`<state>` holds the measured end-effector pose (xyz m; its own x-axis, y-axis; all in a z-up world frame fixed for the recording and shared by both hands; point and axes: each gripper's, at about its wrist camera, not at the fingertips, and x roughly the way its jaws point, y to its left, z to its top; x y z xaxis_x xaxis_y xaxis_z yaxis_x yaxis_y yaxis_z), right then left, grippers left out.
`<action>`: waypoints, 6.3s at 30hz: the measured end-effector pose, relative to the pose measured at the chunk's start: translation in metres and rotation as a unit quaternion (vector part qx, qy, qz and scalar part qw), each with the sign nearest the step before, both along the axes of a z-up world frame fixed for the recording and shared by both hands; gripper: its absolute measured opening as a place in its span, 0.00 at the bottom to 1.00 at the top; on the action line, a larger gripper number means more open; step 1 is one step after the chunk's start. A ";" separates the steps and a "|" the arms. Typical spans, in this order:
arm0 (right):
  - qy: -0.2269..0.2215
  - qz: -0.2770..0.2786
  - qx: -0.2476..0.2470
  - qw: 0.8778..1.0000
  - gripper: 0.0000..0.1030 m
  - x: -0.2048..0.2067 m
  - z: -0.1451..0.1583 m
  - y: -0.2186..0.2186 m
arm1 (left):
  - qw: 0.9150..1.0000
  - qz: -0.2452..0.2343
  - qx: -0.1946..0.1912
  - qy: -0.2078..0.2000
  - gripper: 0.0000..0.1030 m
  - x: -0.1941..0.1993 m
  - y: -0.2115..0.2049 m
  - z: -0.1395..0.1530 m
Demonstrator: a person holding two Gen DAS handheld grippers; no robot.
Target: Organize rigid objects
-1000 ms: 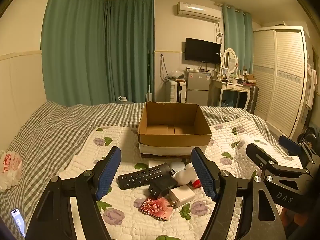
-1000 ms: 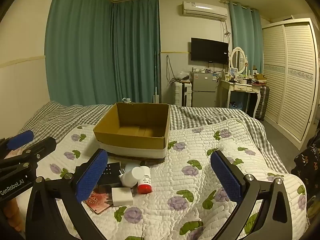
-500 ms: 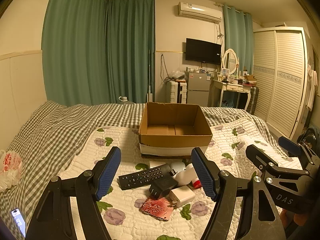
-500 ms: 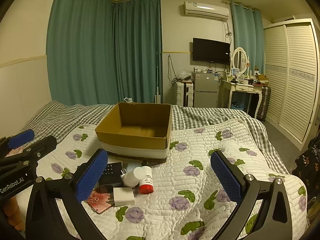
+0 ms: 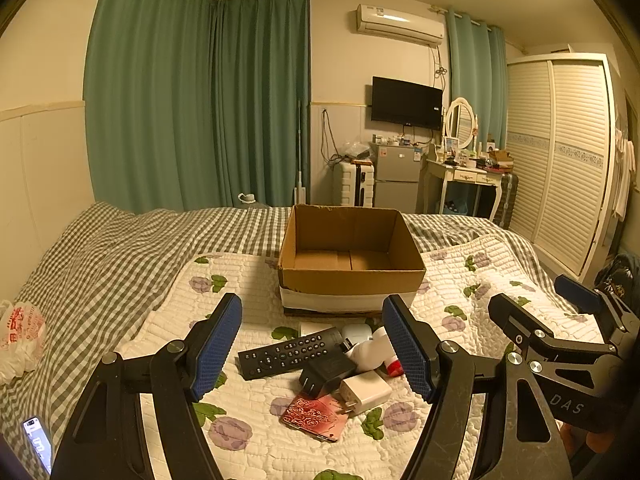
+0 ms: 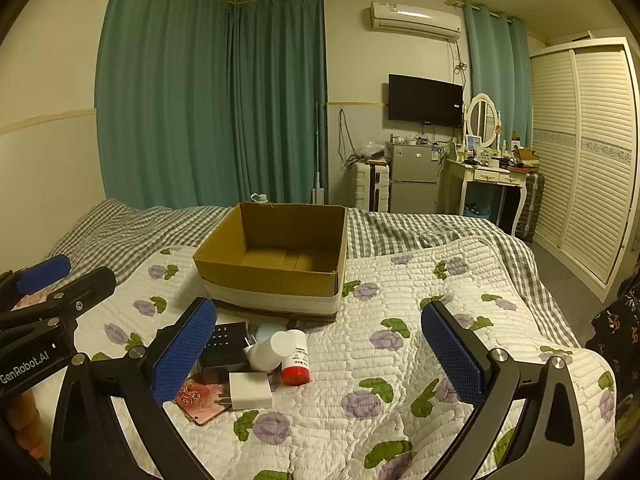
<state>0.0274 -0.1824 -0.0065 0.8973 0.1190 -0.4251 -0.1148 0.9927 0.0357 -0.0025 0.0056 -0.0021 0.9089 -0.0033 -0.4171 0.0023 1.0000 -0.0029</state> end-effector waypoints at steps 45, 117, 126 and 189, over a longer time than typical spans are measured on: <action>0.007 0.006 0.004 1.000 1.00 -0.001 -0.002 0.001 | 1.000 -0.001 0.001 0.000 0.73 0.000 0.000 0.000; 0.239 0.118 0.016 0.964 0.50 0.107 -0.118 0.015 | 0.958 -0.121 0.086 0.244 0.42 0.103 -0.044 -0.143; 0.198 0.124 0.002 0.972 0.50 0.091 -0.082 0.010 | 0.980 -0.078 0.056 0.175 0.38 0.085 -0.029 -0.081; 0.089 0.096 -0.024 0.991 0.81 0.199 0.000 -0.003 | 0.990 0.001 0.061 0.127 0.59 0.181 0.006 -0.002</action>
